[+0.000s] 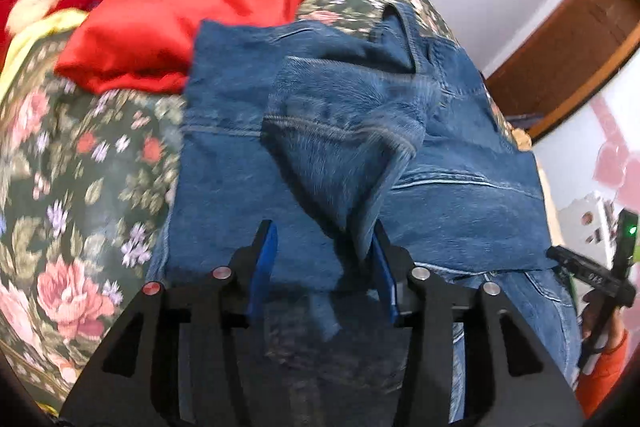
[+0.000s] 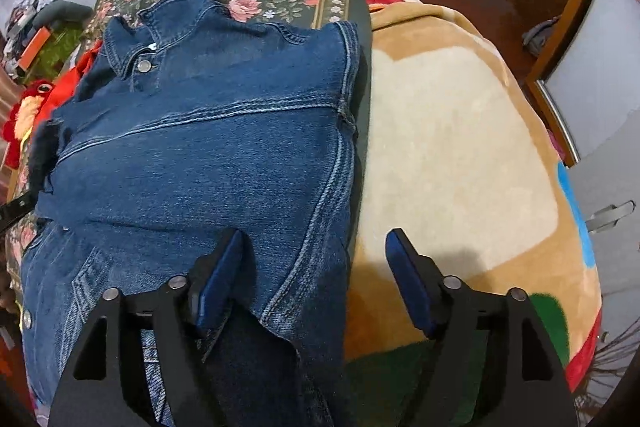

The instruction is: Fold large clothes

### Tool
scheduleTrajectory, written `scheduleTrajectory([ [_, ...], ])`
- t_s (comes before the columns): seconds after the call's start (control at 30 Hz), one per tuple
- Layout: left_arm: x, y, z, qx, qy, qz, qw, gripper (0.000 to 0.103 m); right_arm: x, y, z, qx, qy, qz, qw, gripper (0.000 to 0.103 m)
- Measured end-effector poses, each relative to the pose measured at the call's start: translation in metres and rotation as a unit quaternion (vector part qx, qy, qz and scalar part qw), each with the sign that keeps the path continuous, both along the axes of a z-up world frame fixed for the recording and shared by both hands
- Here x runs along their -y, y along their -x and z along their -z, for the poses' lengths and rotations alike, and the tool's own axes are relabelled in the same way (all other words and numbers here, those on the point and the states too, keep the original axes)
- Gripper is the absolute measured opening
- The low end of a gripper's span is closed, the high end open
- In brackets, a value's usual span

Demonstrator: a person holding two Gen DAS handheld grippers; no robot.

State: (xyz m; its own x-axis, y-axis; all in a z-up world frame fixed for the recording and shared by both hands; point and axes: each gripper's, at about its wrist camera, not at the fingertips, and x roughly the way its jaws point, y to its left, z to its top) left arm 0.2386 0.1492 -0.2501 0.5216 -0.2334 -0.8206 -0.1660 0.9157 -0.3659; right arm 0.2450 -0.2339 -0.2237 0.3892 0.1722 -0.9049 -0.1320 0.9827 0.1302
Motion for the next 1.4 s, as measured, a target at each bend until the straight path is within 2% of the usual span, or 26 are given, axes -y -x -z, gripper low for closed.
scheduleTrajectory([
  [0.07, -0.009, 0.006, 0.004, -0.004, -0.010, -0.010, 0.9999, 0.046, -0.002, 0.001, -0.001, 0.002, 0.005, 0.001, 1.000, 0.072],
  [0.1, -0.011, 0.010, 0.005, -0.008, -0.026, -0.017, 0.9995, 0.046, -0.003, 0.001, -0.001, 0.003, 0.008, 0.002, 1.000, 0.072],
  [0.13, -0.014, 0.014, 0.008, -0.017, -0.058, -0.028, 0.9978, 0.045, -0.003, 0.002, -0.001, 0.003, 0.009, 0.003, 1.000, 0.073],
  [0.17, -0.017, 0.019, 0.012, -0.023, -0.066, -0.029, 0.9971, 0.046, -0.003, 0.002, -0.002, 0.003, 0.010, 0.004, 1.000, 0.073],
  [0.27, -0.025, 0.029, 0.017, -0.020, -0.037, -0.029, 0.9987, 0.046, -0.003, 0.002, -0.002, 0.002, 0.009, 0.008, 1.000, 0.073],
  [0.37, -0.026, 0.037, 0.008, -0.017, -0.050, -0.029, 0.9982, 0.046, -0.003, 0.000, -0.003, -0.005, 0.007, 0.010, 1.000, 0.073],
  [0.47, -0.031, 0.044, -0.008, -0.014, -0.099, -0.044, 0.9939, 0.046, -0.002, -0.004, -0.008, -0.006, 0.001, 0.009, 1.000, 0.073],
  [0.57, -0.040, 0.046, -0.025, -0.006, -0.122, -0.043, 0.9915, 0.046, -0.002, -0.010, -0.018, 0.004, -0.015, 0.008, 1.000, 0.073],
  [0.67, -0.049, 0.036, -0.036, 0.002, -0.150, -0.042, 0.9877, 0.055, -0.001, -0.020, -0.031, 0.022, -0.025, 0.012, 0.999, 0.073],
  [0.73, -0.053, 0.026, -0.041, 0.008, -0.162, -0.044, 0.9857, 0.067, -0.002, -0.027, -0.038, 0.033, -0.031, 0.014, 0.999, 0.073],
  [0.83, -0.061, 0.006, -0.046, 0.013, -0.148, -0.049, 0.9876, 0.074, 0.000, -0.041, -0.043, 0.041, -0.040, 0.020, 0.998, 0.073],
  [0.93, -0.074, -0.016, -0.040, 0.009, -0.110, -0.055, 0.9924, 0.075, 0.002, -0.056, -0.042, 0.041, -0.045, 0.026, 0.998, 0.073],
  [1.17, -0.090, -0.067, 0.002, -0.034, -0.014, -0.056, 0.9978, 0.075, 0.009, -0.092, -0.018, 0.010, -0.078, 0.045, 0.996, 0.073],
  [1.4, -0.099, -0.102, 0.041, -0.056, 0.032, -0.050, 0.9967, 0.075, 0.016, -0.119, 0.006, -0.009, -0.100, 0.052, 0.994, 0.071],
])
